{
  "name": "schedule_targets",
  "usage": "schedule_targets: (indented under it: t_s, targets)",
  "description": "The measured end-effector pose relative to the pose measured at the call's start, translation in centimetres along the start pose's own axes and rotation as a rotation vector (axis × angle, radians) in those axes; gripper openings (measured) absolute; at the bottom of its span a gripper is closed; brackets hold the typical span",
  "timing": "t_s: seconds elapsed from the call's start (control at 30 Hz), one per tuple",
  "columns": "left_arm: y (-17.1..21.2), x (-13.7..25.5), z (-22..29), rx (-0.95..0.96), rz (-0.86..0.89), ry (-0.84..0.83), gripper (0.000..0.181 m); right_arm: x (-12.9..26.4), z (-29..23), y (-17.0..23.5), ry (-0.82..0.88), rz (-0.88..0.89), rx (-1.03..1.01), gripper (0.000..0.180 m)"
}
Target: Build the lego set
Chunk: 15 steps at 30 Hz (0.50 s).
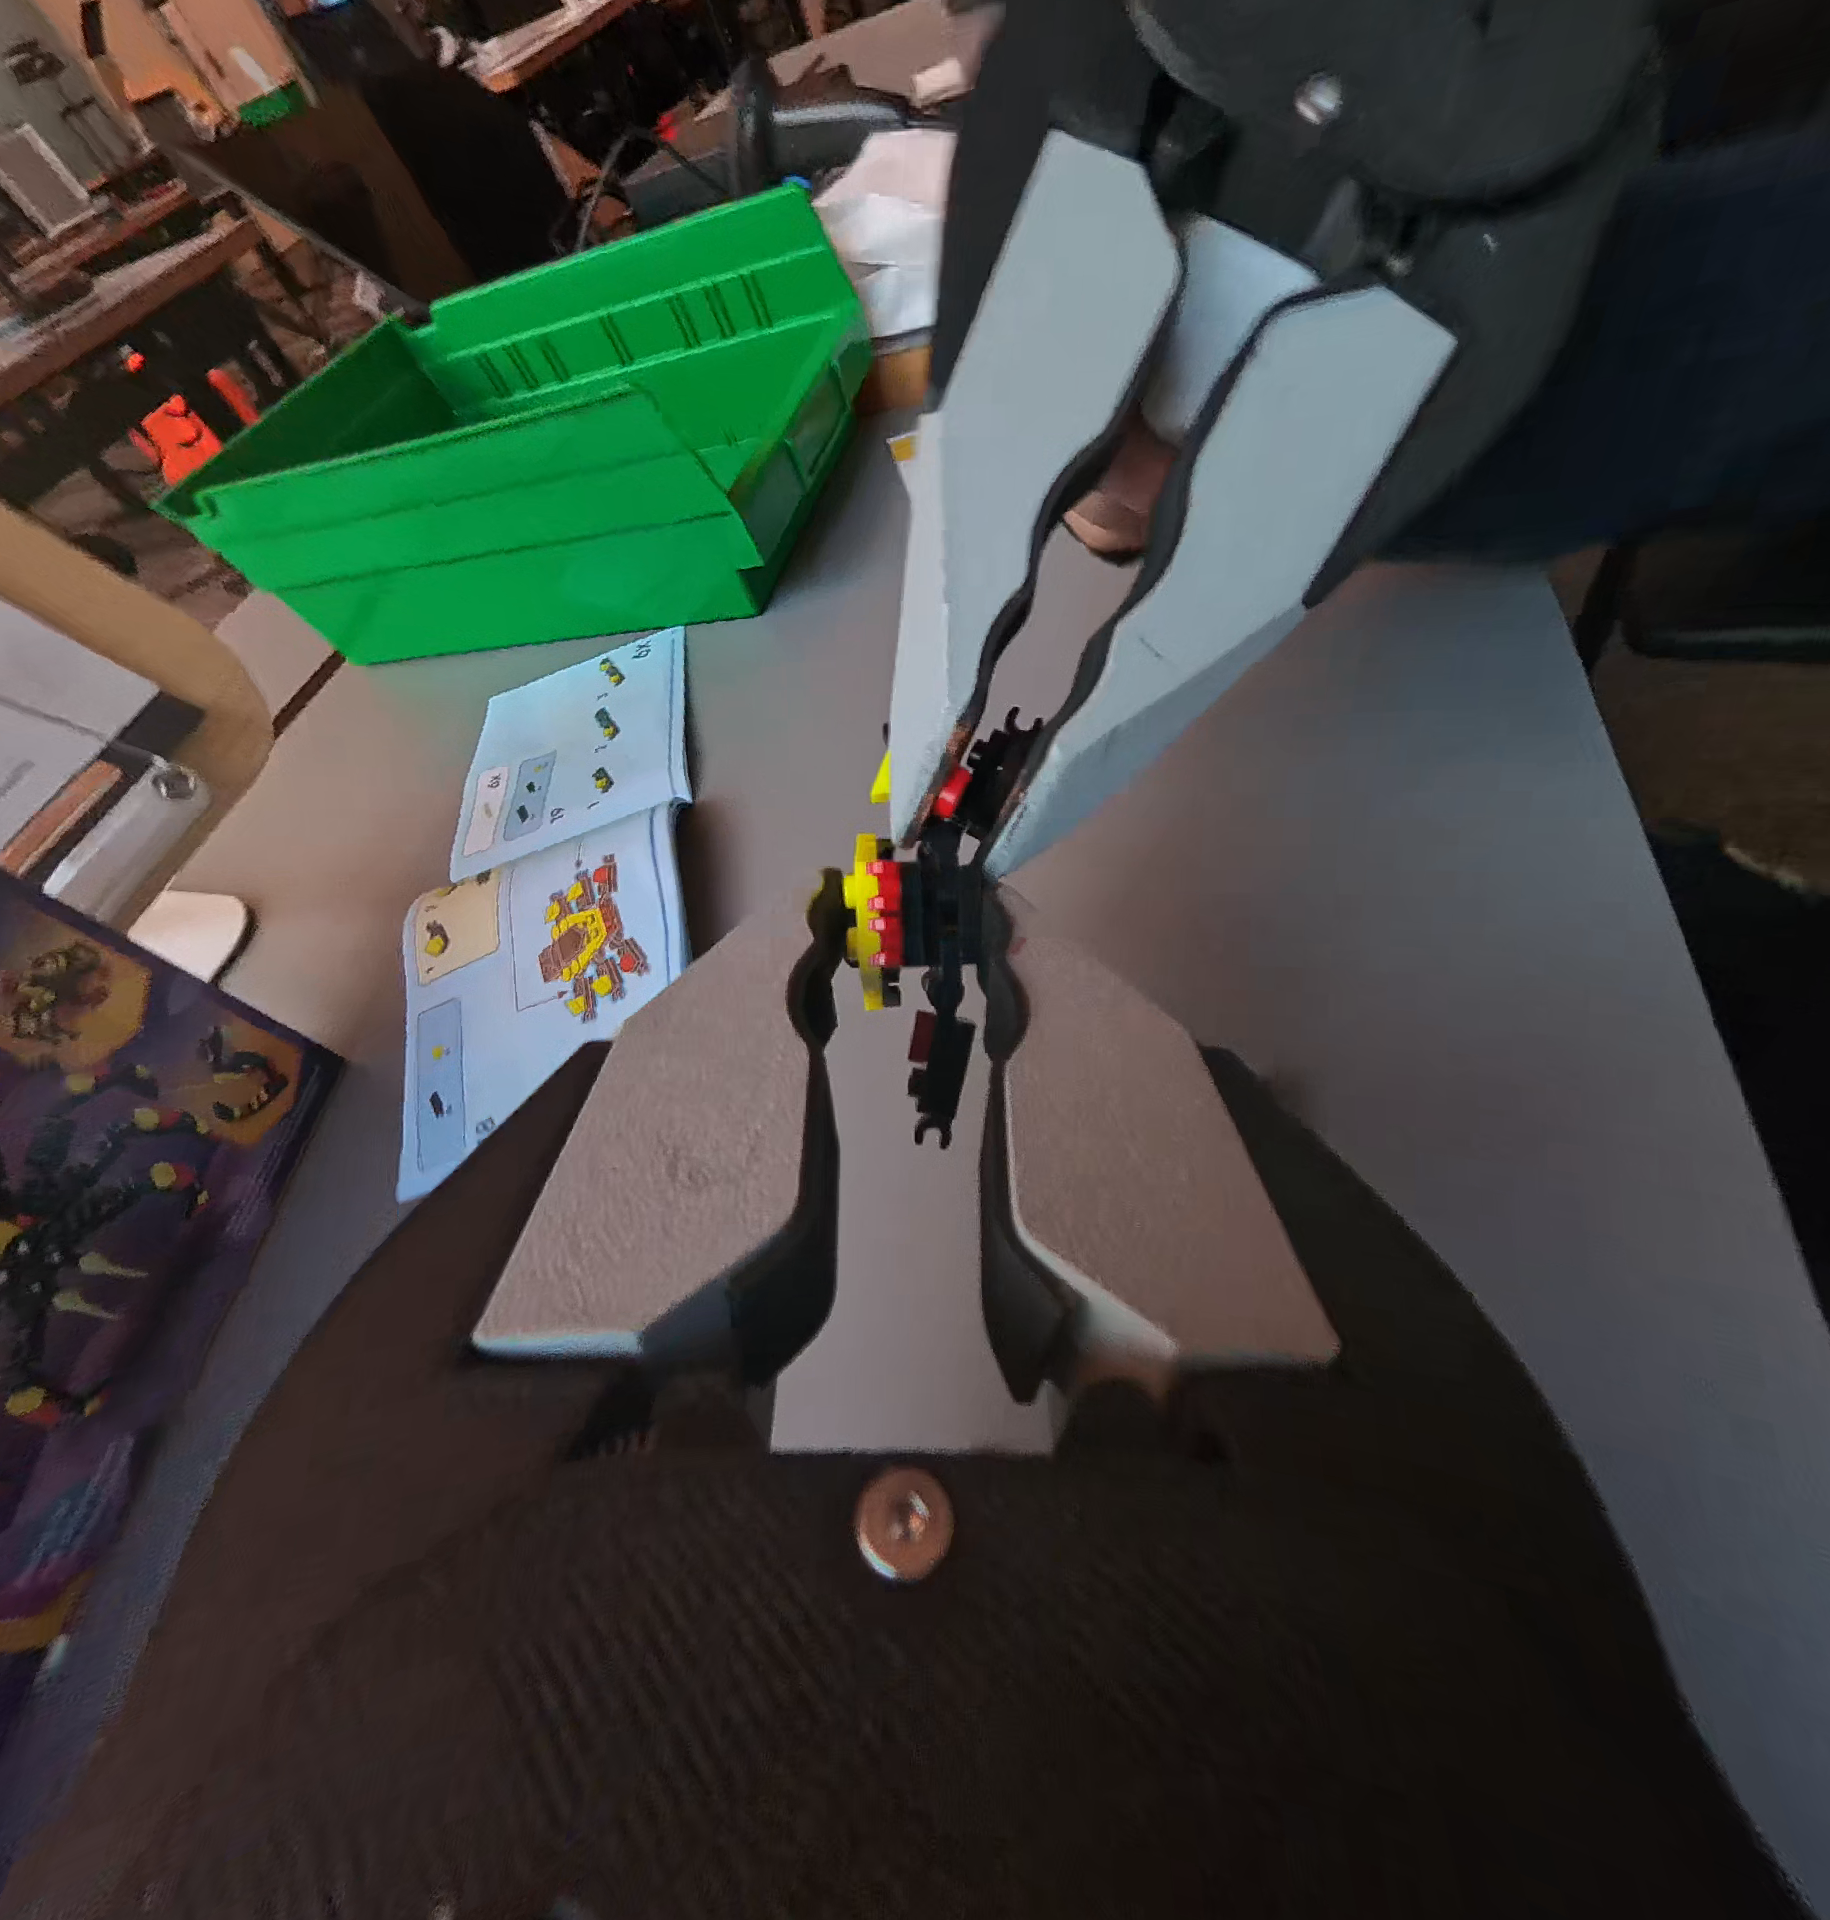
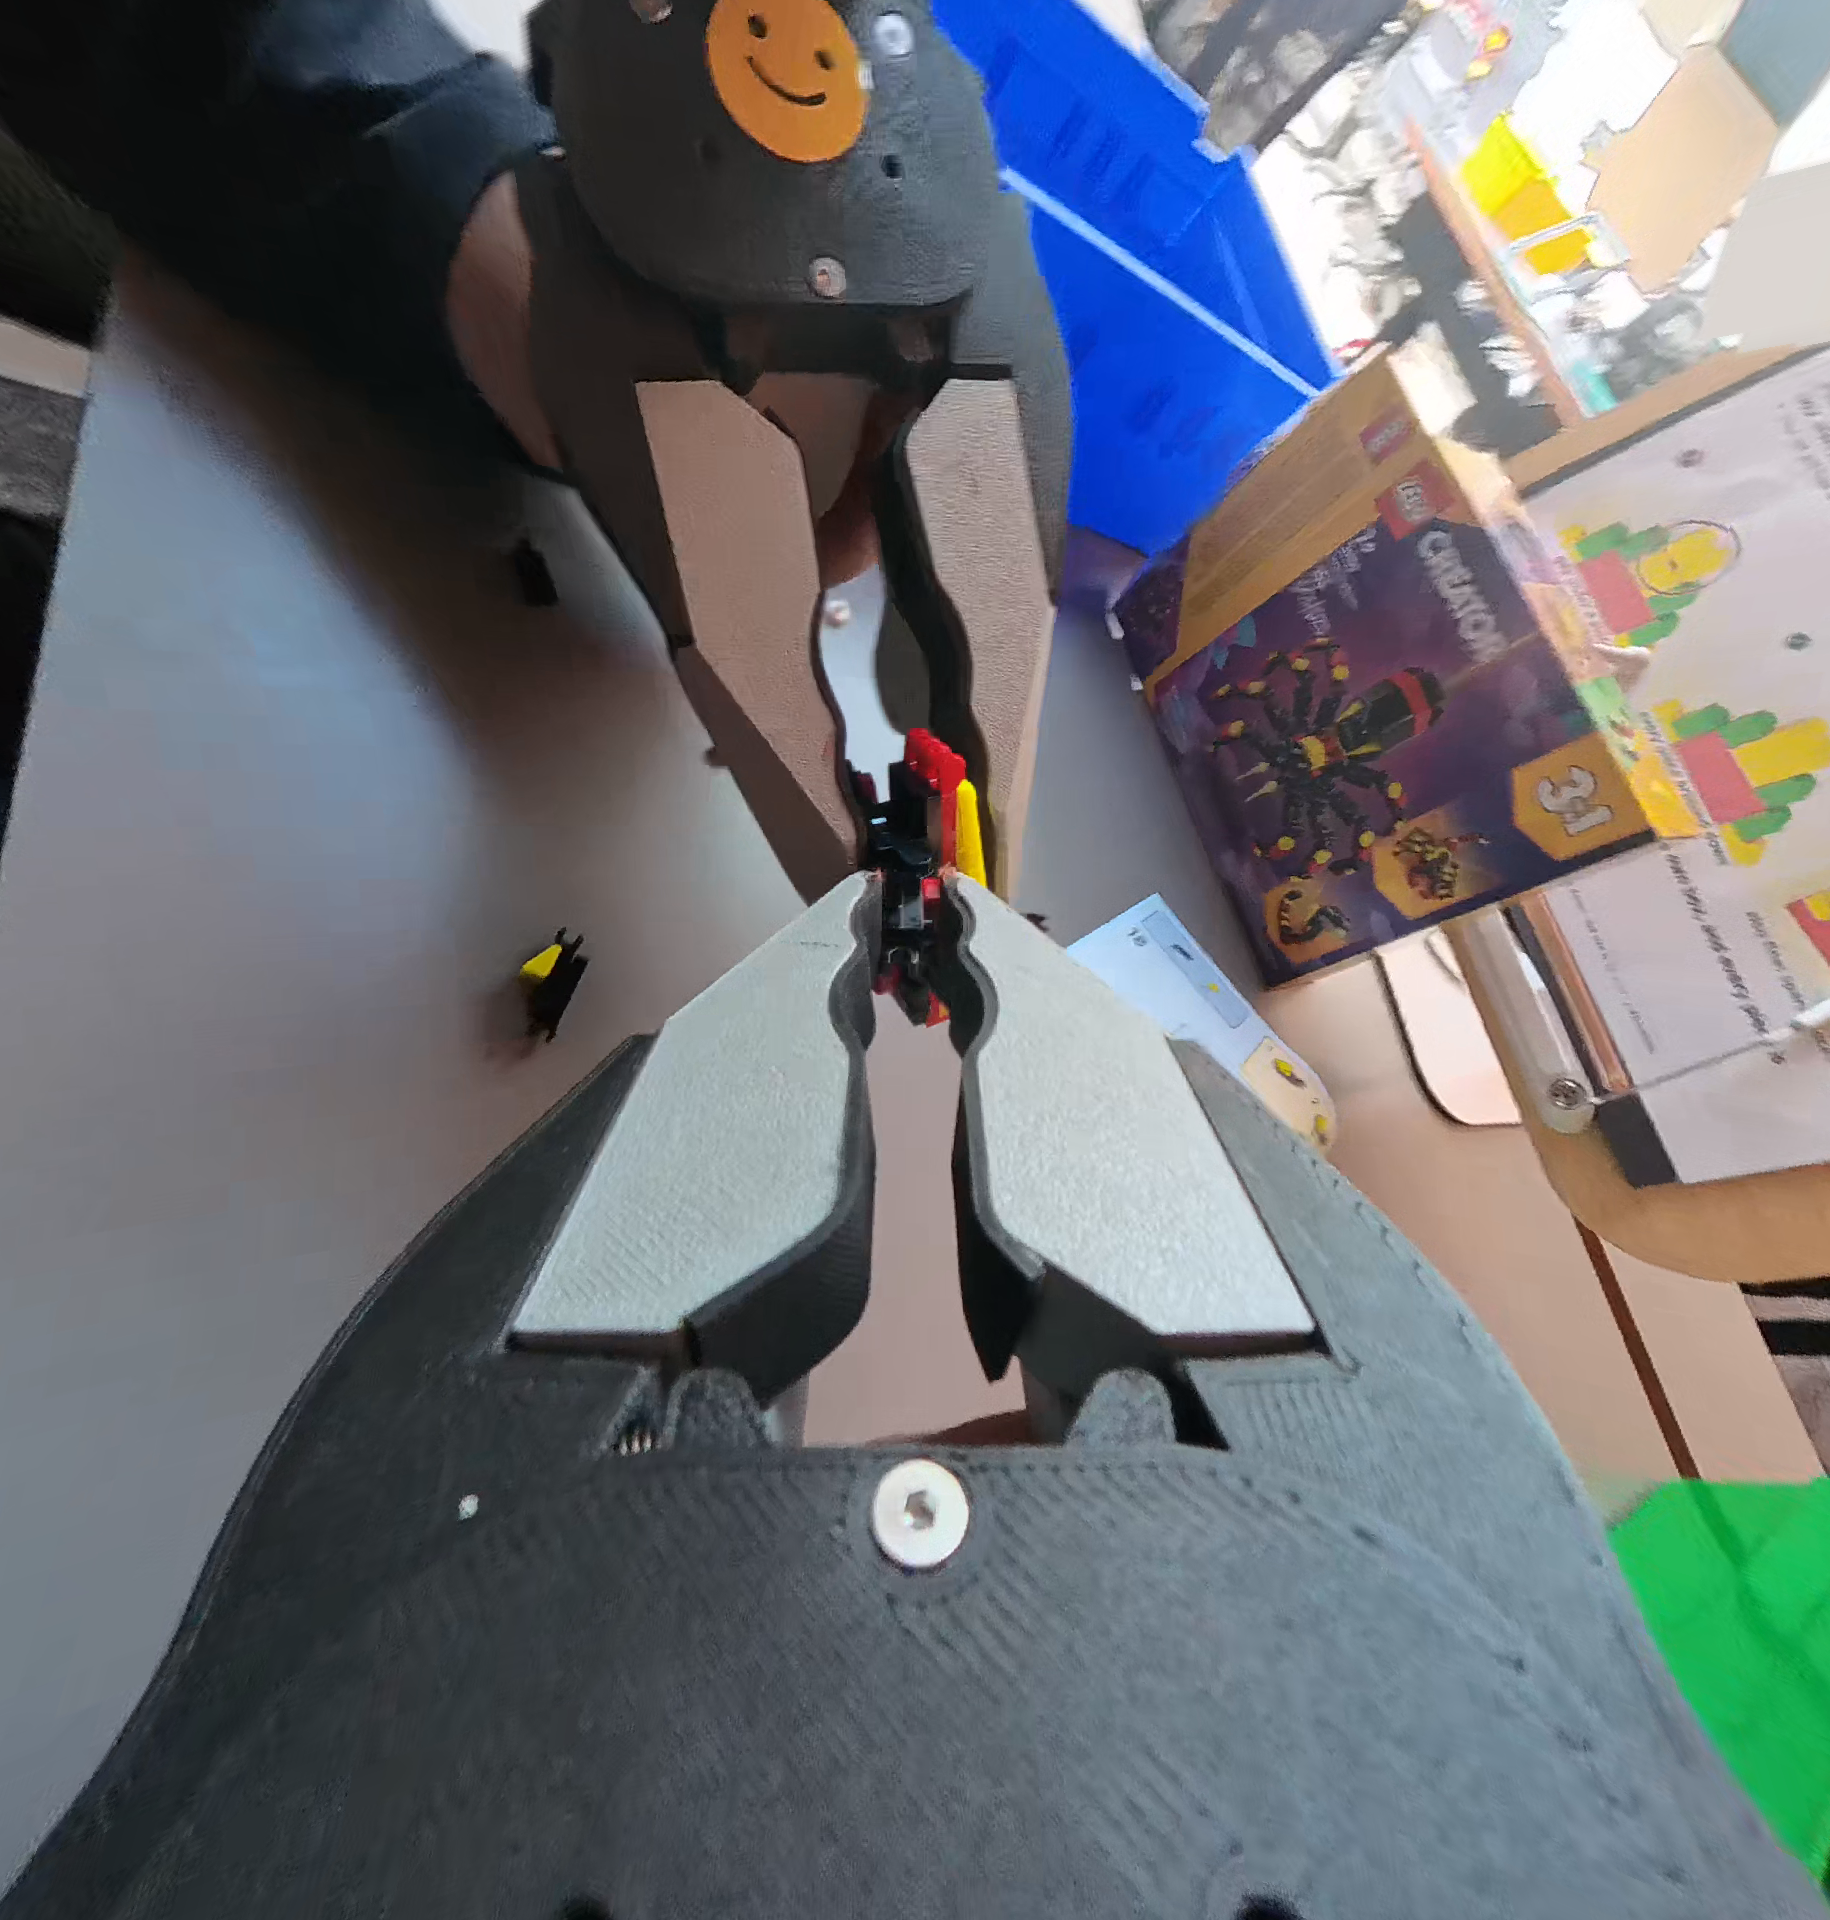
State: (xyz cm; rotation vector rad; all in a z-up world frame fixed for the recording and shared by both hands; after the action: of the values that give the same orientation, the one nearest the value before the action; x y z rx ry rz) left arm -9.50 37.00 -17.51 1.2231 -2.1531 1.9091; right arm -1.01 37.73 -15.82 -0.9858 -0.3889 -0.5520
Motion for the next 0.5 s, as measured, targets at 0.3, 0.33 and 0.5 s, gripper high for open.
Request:
schedule_targets:
  t_s: [0.3,0.33,0.5]
  targets:
    - [0.5,-0.7,-0.8,0.091,0.010,0.009,0.022,0.8,1.8,-0.2,0.265,0.105,-0.064,0.007]
    - [0.4,-0.6,-1.1,0.091,0.015,0.001,0.022,1.0,2.0,-0.1,0.298,0.122,-0.066,0.007]
    - [1.4,-0.2,-2.3,0.029,-0.017,-0.087,0.022,1.8,2.6,1.1,0.303,0.086,-0.064,0.007]
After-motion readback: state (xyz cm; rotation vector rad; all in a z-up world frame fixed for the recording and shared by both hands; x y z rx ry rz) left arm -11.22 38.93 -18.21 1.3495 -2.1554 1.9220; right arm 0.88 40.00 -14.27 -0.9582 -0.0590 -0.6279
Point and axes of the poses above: each gripper's, where its closed fingertips meet, x back along the fingers, y out of its underside, z = x × y across the jaws, the point moved 6 cm from there along x, back along the fingers, and after that the axes turned 8 degrees about -z, right-handed, at the moved point
